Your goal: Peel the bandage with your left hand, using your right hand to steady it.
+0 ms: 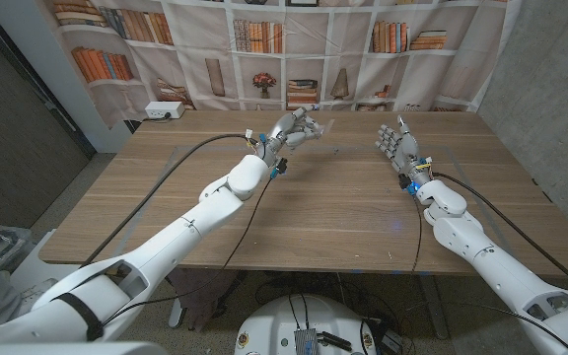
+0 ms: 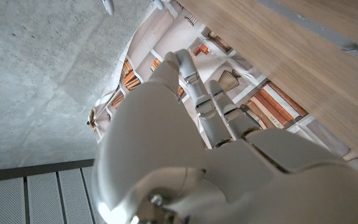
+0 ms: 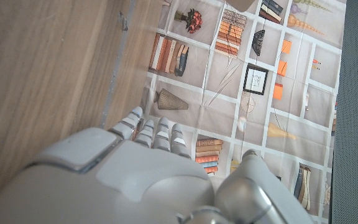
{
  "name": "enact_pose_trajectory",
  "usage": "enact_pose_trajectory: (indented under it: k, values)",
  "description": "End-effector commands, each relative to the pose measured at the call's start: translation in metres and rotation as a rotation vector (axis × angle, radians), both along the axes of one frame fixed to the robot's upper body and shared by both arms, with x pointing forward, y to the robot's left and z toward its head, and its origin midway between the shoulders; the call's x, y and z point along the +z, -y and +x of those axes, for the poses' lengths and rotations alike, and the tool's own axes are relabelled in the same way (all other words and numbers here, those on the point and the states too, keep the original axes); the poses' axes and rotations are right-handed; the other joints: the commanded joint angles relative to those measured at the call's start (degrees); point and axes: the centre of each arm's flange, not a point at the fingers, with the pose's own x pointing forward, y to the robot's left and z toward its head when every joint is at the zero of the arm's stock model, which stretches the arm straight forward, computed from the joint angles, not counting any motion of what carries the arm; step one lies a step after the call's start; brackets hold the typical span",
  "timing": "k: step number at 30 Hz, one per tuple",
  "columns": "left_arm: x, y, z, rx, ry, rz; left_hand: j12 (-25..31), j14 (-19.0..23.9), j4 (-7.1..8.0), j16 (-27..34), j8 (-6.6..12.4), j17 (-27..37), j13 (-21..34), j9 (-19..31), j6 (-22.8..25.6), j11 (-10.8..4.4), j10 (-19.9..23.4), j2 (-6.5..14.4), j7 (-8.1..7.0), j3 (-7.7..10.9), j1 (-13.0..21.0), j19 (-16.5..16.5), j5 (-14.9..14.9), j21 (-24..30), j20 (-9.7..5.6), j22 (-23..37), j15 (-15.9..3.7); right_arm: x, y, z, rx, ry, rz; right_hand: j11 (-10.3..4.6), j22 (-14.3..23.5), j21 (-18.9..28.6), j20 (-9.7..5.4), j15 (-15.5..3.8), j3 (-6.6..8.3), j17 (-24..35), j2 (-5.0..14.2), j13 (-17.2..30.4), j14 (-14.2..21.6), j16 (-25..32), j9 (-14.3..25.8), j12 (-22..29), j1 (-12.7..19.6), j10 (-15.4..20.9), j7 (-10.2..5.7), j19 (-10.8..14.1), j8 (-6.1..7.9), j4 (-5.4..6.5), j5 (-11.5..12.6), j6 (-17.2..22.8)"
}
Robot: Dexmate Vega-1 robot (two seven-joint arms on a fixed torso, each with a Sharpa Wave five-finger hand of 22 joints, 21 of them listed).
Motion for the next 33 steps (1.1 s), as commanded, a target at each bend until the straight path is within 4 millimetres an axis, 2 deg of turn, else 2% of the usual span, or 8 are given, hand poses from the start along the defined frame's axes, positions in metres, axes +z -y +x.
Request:
enact_pose_trajectory:
  k: [1,6,14,19,21,31,33]
  values:
    - [-0.003,0.009,0.003,-0.118,-0.092,-0.234,-0.2,0.6,0.0,-0.1,0.15,0.2,-0.1,0.2,0.6,0.01,0.4,0.0,0.06,-0.3,0.7,-0.2,0.4,0.3,-0.29,0.2,-6.1,-0.002,-0.001,-0.003,-0.009,0.006,0.004,0.08,0.1,0.1,-0.08,-0.19,-0.02,0.1,0.67,0.1,-0.1,0.2,0.2,0.1,0.3,-0.2,0.22,0.4,-0.06,-0.32,0.1,-0.2]
    - [-0.005,0.009,0.007,-0.178,-0.154,-0.33,-0.2,0.6,0.03,-0.2,0.11,0.2,-0.3,0.3,0.6,0.02,0.5,0.0,0.1,-0.37,0.7,-0.3,0.4,0.4,-0.4,0.2,-6.1,-0.004,-0.002,-0.005,-0.015,0.006,0.003,0.1,0.1,0.0,0.0,-0.15,0.0,0.1,0.71,0.1,-0.1,0.2,0.2,0.0,0.3,-0.2,0.3,0.4,-0.06,-0.36,0.1,-0.2]
    - [-0.008,0.0,0.013,-0.222,-0.189,-0.342,-0.3,0.6,0.04,-0.2,-0.13,0.4,-0.5,0.3,0.2,0.02,0.7,0.0,0.21,-0.45,0.9,-0.4,0.4,0.5,-0.44,0.3,-6.1,-0.006,-0.002,-0.008,-0.014,0.004,0.0,0.14,0.1,0.2,-0.12,-0.1,0.04,0.1,0.81,0.1,-0.1,0.2,0.2,0.0,0.4,-0.3,0.31,0.8,-0.06,-0.45,0.1,-0.2]
    - [-0.008,0.0,0.015,-0.377,-0.279,-0.441,-0.3,0.6,0.05,-0.4,-0.23,0.4,-0.7,0.3,0.1,0.03,0.8,0.0,0.32,-0.51,0.9,-0.4,0.4,0.6,-0.54,0.3,-6.11,-0.003,-0.004,-0.01,-0.015,0.007,-0.009,0.28,0.1,0.3,-0.4,0.05,0.11,0.1,0.92,0.1,-0.1,0.2,0.2,0.0,0.6,-0.4,0.47,1.4,-0.08,-0.57,0.1,-0.3]
    - [-0.008,0.0,0.015,-0.379,-0.284,-0.458,-0.3,0.5,0.06,-0.5,-0.26,0.4,-0.8,0.3,0.1,0.04,0.8,0.1,0.31,-0.52,1.0,-0.4,0.4,0.7,-0.51,0.3,-6.12,-0.003,-0.004,-0.01,-0.014,0.008,-0.009,0.28,0.1,0.3,-0.42,0.1,0.12,0.1,0.94,0.1,-0.1,0.2,0.2,0.0,0.6,-0.4,0.43,1.4,-0.1,-0.59,0.1,-0.4]
    - [-0.009,-0.003,0.015,-0.484,-0.307,-0.478,-0.3,0.7,0.12,-0.6,-0.5,0.4,-1.1,0.4,-0.3,0.05,1.0,0.1,0.51,-0.67,1.0,-0.4,0.4,0.9,-0.41,0.4,-6.1,0.0,-0.004,-0.013,-0.026,0.013,-0.035,0.33,0.1,0.2,-0.45,0.02,0.18,0.1,1.03,0.1,-0.2,0.2,0.2,0.0,0.7,-0.4,0.41,1.3,-0.08,-0.7,0.1,-0.4]
    - [-0.011,-0.004,0.015,-0.501,-0.329,-0.502,-0.4,0.6,0.15,-0.8,-0.63,0.3,-1.3,0.4,-0.6,0.06,1.0,0.2,0.49,-0.71,1.1,-0.4,0.4,1.0,-0.34,0.4,-6.12,0.001,-0.004,-0.014,-0.031,0.01,-0.039,-0.36,0.0,0.1,-0.37,0.08,0.14,0.1,0.99,0.1,-0.2,0.2,0.2,0.1,0.8,-0.1,-0.14,1.2,0.0,-0.77,0.1,-0.2]
